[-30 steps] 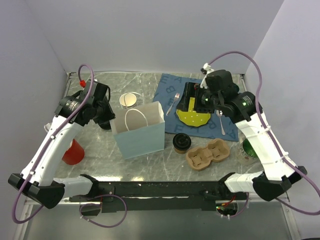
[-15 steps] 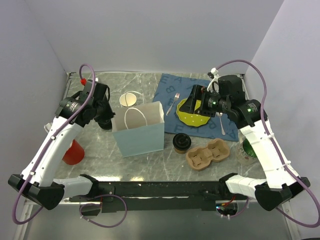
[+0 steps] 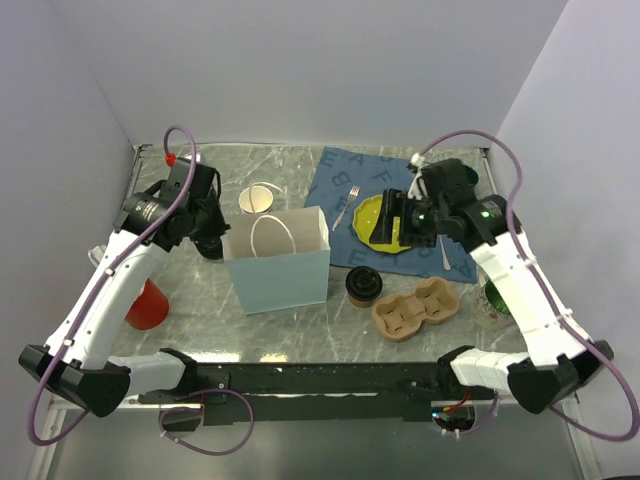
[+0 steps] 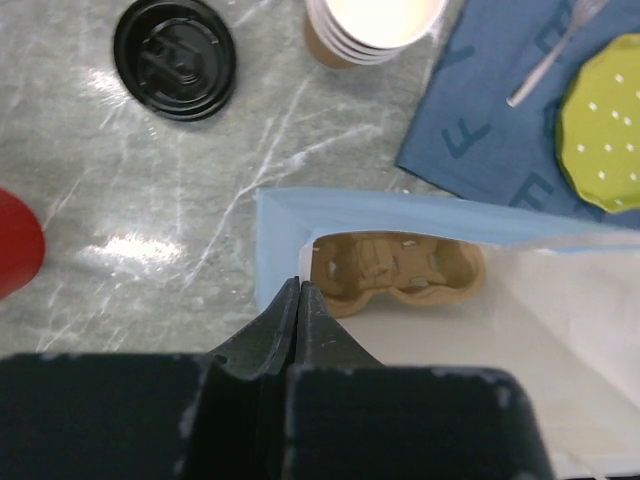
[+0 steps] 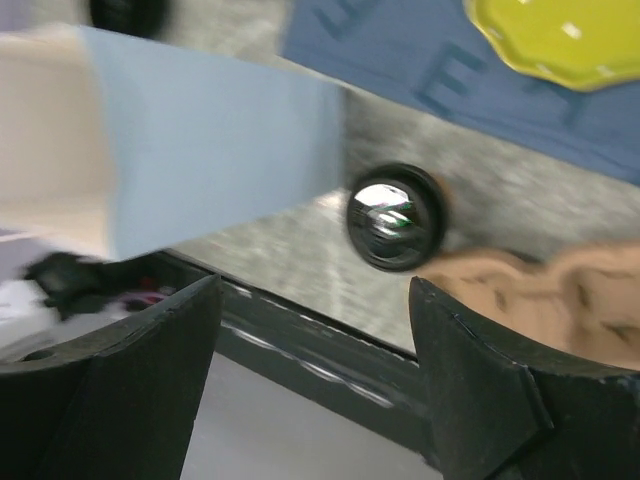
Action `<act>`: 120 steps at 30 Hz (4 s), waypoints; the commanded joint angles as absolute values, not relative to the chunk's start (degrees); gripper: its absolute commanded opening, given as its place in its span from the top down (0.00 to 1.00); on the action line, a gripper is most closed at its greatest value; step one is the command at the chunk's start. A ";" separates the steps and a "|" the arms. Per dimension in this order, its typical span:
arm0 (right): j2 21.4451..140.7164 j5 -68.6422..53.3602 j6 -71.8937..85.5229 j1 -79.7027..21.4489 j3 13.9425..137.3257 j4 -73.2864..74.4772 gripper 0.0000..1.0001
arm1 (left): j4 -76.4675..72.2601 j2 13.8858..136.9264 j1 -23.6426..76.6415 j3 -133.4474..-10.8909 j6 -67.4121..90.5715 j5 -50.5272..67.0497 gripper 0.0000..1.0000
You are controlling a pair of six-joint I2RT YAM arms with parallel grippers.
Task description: Pack the takeout coffee
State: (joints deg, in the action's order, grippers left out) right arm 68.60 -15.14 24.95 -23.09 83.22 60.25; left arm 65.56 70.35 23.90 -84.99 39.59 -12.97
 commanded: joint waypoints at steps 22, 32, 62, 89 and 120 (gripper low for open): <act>67.15 -4.31 26.10 -32.52 69.26 57.92 0.15 | 29.27 34.55 23.64 -54.85 26.72 13.97 0.99; 69.08 -2.20 27.24 -32.43 68.03 56.95 0.13 | 30.15 30.24 23.64 -51.52 20.84 17.93 0.99; 76.46 -2.20 25.75 -32.52 67.68 53.97 0.11 | 27.86 25.67 23.64 -47.37 0.62 19.87 0.99; 82.09 3.17 25.40 -32.78 91.90 68.37 0.12 | 47.01 31.63 23.64 -64.68 24.40 13.88 0.71; 61.24 22.20 11.00 -89.01 55.48 26.21 0.16 | 42.63 52.73 23.64 -80.69 25.22 0.62 0.20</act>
